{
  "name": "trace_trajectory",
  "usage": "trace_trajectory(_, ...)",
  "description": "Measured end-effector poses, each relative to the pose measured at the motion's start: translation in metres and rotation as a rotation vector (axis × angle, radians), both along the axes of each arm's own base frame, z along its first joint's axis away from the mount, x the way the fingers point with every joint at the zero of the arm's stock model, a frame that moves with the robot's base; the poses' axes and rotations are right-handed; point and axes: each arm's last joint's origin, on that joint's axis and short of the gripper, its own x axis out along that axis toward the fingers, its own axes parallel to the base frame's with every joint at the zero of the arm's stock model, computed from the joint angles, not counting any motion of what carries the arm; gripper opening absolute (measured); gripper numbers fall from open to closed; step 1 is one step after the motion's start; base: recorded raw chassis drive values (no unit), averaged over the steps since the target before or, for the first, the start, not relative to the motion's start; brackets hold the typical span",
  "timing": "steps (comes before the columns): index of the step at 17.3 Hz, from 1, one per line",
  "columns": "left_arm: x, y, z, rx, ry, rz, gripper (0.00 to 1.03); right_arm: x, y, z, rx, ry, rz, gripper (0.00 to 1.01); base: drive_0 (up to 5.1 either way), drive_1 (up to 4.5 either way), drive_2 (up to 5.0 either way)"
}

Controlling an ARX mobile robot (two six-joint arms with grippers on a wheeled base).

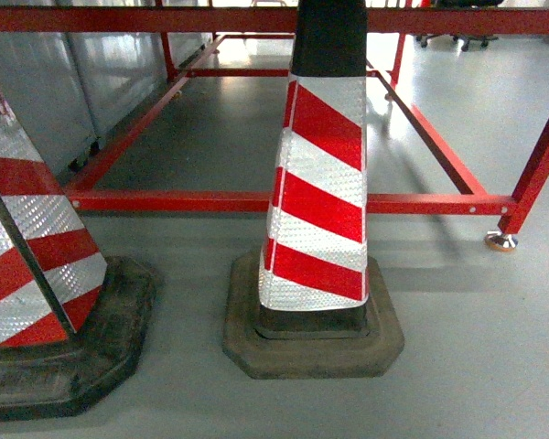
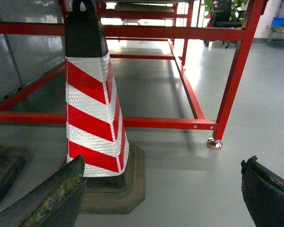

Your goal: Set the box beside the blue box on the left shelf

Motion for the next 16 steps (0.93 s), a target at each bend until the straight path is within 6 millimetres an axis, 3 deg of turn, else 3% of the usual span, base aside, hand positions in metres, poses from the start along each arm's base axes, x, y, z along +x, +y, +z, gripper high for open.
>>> trace_trajectory(16, 0.0, 0.0, 0.0, 0.0, 0.0, 0.0, 0.98, 0.0, 0.0, 0.0, 0.0, 0.0, 0.0, 0.98, 0.0, 0.0, 0.0)
